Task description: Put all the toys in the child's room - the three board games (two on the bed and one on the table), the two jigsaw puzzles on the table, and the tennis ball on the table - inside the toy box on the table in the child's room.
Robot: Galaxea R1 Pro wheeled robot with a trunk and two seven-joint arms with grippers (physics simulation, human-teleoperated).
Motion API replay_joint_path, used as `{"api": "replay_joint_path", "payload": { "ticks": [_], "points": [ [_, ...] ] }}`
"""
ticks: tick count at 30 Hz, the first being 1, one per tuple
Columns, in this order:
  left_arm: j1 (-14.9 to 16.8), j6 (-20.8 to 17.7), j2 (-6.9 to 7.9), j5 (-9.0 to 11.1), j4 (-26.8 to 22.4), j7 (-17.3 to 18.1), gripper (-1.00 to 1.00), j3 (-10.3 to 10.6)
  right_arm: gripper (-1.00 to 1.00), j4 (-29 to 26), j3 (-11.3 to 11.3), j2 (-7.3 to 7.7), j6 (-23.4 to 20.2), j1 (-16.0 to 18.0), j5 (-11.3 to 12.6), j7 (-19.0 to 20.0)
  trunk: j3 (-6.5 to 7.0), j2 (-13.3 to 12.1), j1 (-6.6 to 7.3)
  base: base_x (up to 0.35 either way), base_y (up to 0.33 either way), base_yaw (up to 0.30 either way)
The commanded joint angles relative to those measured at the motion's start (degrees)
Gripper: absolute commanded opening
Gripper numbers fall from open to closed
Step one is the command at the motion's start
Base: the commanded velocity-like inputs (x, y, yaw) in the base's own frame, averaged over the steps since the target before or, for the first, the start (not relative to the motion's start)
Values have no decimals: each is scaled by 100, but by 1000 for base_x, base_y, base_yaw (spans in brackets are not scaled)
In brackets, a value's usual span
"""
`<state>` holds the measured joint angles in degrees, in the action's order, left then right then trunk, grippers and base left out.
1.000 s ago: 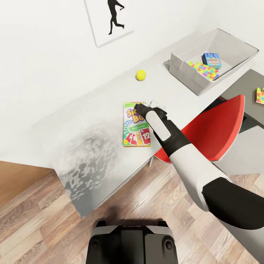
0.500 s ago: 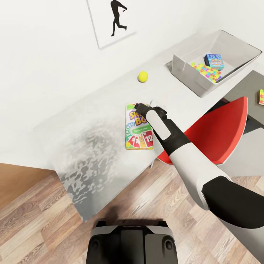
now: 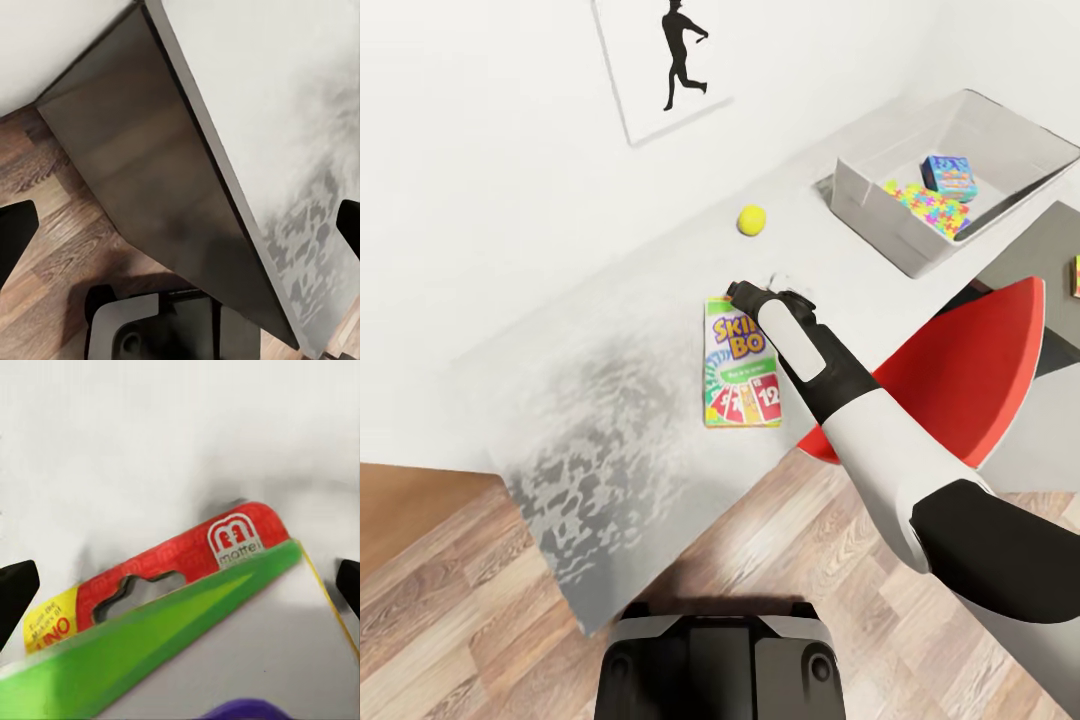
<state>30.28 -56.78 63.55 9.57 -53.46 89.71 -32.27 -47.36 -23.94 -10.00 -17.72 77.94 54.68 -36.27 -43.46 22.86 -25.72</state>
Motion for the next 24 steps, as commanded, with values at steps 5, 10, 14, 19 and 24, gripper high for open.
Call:
{"api": "replay_joint_path", "payload": {
  "ticks": [5, 10, 14, 19, 24],
  "points": [
    [5, -61, 0, -8, 2, 29, 100, 2, 100, 33, -2, 0, -29, 2, 16, -46, -8, 6, -7, 21, 0, 0],
    [5, -61, -5, -8, 2, 29, 100, 2, 100, 41, 3, 0, -29, 2, 16, -46, -8, 6, -7, -50, 0, 0],
    [5, -61, -2, -8, 2, 29, 100, 2, 100, 42, 3, 0, -29, 2, 15, -46, -8, 6, -7, -46, 6, 0],
    [5, -61, -6, -8, 2, 29, 100, 2, 100, 48, 4, 0, -40, 2, 16, -46, -8, 6, -7, -33, 39, 0],
    [5, -61, -15, -8, 2, 29, 100, 2, 100, 52, 4, 0, -46, 2, 10, -46, -8, 6, -7, -6, 7, 0]
  ]
}}
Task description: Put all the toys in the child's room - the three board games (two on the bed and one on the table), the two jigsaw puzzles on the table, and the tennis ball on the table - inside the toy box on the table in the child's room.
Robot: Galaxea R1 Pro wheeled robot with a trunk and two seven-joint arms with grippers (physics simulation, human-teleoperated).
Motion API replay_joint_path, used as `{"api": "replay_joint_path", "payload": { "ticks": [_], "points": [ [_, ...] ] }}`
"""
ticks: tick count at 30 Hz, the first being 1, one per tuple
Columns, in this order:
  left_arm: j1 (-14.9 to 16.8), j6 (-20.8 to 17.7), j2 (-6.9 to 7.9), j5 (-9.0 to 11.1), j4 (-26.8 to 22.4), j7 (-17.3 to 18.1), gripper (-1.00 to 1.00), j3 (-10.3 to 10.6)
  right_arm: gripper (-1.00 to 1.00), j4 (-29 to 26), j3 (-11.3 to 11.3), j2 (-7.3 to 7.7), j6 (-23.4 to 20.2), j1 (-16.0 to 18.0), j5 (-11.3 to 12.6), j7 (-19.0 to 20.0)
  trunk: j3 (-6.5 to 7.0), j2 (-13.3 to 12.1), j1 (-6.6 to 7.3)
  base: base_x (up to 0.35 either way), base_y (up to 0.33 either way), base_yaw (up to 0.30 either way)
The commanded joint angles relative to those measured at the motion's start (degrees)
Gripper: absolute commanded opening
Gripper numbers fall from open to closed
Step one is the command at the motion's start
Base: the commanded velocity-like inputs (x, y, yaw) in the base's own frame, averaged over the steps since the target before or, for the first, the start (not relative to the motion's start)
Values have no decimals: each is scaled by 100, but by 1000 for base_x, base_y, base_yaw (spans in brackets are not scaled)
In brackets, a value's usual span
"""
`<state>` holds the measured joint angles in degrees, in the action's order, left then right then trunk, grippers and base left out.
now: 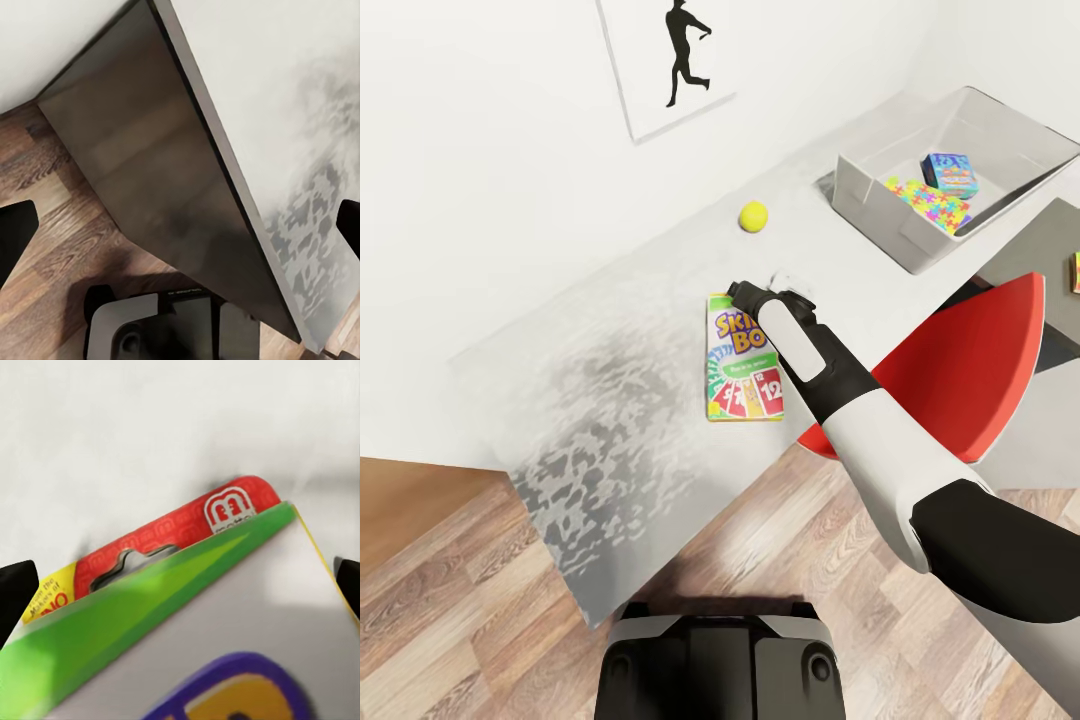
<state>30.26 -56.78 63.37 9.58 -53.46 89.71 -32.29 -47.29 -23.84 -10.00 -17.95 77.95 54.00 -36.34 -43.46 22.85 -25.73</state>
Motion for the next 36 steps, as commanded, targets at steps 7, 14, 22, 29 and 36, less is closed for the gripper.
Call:
{"api": "replay_joint_path", "payload": {
  "ticks": [7, 14, 22, 29, 36],
  "points": [
    [6, -61, 0, -9, 3, 29, 100, 3, 100, 45, -3, 0, -15, -4, 76, -31, -8, 6, -5, 0, 1, 0],
    [6, -61, 6, -9, 3, 29, 100, 0, 100, 31, -3, 0, -7, -7, 77, -31, -8, 6, -5, 0, 0, 0],
    [6, -61, 15, -9, 3, 29, 100, -1, 100, 37, -6, 0, -7, -7, 83, -31, -8, 6, -5, 0, 0, 0],
    [6, -61, 17, -9, 3, 29, 100, 3, 100, 44, -4, 0, -2, -7, 77, -30, -8, 6, -5, 0, 0, 0],
    [6, -61, 22, -9, 3, 29, 100, 3, 100, 37, -6, 0, 2, -7, 77, -31, -8, 6, -5, 0, 0, 0]
  ]
}}
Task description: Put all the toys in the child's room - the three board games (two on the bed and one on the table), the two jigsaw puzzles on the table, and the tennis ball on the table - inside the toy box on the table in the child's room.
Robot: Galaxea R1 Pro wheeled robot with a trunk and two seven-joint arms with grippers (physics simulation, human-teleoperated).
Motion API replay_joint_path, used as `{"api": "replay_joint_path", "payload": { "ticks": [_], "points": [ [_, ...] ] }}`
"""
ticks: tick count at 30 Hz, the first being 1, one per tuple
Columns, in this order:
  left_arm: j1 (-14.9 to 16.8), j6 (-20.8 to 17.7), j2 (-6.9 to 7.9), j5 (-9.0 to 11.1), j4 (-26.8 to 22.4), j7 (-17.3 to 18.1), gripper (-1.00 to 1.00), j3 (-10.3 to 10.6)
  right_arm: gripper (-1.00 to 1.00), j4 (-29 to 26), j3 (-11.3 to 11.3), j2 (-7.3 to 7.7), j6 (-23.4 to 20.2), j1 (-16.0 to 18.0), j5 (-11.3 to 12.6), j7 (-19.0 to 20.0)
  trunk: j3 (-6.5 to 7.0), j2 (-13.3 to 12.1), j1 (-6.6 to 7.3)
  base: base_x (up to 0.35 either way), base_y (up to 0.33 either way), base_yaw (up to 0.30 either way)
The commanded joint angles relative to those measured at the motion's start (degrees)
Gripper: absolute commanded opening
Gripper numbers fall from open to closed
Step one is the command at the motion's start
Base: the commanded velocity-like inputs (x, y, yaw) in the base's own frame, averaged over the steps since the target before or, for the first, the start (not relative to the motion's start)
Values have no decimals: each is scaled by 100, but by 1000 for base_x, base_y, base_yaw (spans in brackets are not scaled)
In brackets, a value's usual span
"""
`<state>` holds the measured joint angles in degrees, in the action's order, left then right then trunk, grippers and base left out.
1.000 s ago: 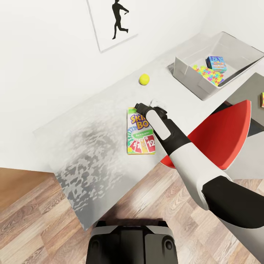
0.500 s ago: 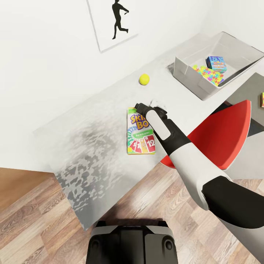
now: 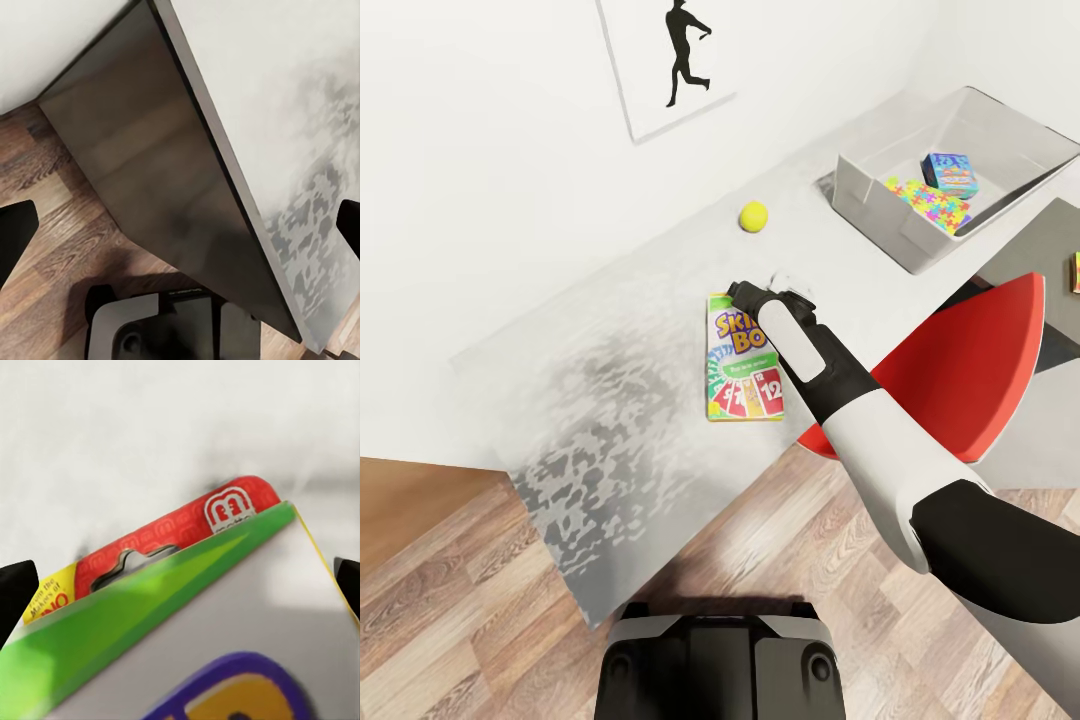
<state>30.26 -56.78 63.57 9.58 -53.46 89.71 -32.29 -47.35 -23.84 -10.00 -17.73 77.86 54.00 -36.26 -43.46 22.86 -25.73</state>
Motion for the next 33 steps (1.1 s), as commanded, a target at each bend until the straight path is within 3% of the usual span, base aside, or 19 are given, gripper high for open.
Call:
{"api": "replay_joint_path", "payload": {
  "ticks": [1, 25, 33],
  "points": [
    [6, -61, 4, -9, 3, 29, 100, 3, 100, 42, -7, 0, -20, 1, 76, -39, -8, 6, -6, 0, 0, 0],
    [6, -69, 11, -9, 3, 29, 100, -3, 100, -3, -15, 0, -201, 121, 75, -131, -74, 6, -6, 0, 0, 12],
    [6, -77, 8, -9, 3, 29, 100, -5, 100, -3, -15, 0, -210, 124, 74, -457, -74, 6, -6, 0, 0, 0]
  ]
}}
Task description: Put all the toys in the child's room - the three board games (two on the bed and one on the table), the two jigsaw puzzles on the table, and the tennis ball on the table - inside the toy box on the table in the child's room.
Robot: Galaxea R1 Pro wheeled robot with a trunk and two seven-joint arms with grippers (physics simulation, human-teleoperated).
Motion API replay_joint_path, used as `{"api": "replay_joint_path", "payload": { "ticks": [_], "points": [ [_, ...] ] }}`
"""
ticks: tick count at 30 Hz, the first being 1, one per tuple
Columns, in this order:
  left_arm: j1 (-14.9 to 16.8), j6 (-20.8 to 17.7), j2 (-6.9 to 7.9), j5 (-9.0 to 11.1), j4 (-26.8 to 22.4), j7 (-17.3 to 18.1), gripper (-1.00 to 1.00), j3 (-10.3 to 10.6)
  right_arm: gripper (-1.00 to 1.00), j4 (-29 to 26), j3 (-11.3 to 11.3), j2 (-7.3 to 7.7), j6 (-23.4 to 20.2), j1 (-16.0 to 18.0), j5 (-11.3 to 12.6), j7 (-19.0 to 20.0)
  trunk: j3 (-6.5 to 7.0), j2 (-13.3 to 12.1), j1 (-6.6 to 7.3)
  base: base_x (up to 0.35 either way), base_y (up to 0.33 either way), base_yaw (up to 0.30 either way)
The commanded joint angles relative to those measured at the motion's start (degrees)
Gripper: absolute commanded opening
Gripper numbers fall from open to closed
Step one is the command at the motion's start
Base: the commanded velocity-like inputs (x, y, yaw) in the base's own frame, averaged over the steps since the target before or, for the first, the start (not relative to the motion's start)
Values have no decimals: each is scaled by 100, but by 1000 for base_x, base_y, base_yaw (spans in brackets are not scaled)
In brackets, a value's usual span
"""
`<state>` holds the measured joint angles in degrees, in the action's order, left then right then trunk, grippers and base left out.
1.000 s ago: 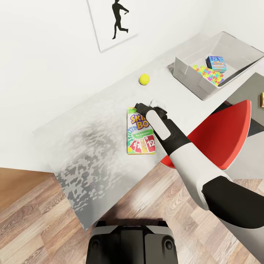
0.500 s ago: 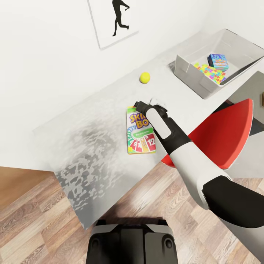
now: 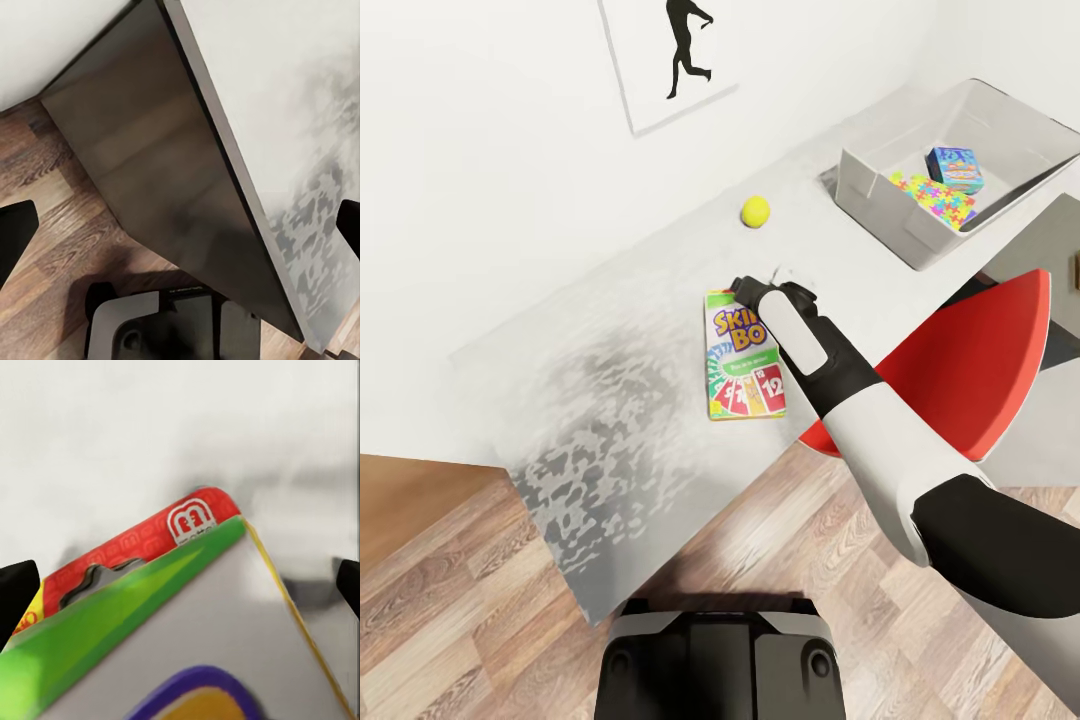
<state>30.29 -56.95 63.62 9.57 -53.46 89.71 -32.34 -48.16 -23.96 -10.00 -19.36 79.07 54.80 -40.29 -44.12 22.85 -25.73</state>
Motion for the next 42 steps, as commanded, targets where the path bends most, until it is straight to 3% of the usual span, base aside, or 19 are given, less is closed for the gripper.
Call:
{"api": "replay_joint_path", "payload": {
  "ticks": [1, 42],
  "points": [
    [3, -63, 2, -5, 2, 29, 100, 0, 100, 81, -3, 0, -48, 3, -5, -78, -8, 7, -5, 0, 0, 0],
    [3, -67, -24, -4, 2, 29, 100, 9, 100, 79, -3, 0, -100, 3, -13, -120, -8, 7, -5, -22, 58, 0]
  ]
}}
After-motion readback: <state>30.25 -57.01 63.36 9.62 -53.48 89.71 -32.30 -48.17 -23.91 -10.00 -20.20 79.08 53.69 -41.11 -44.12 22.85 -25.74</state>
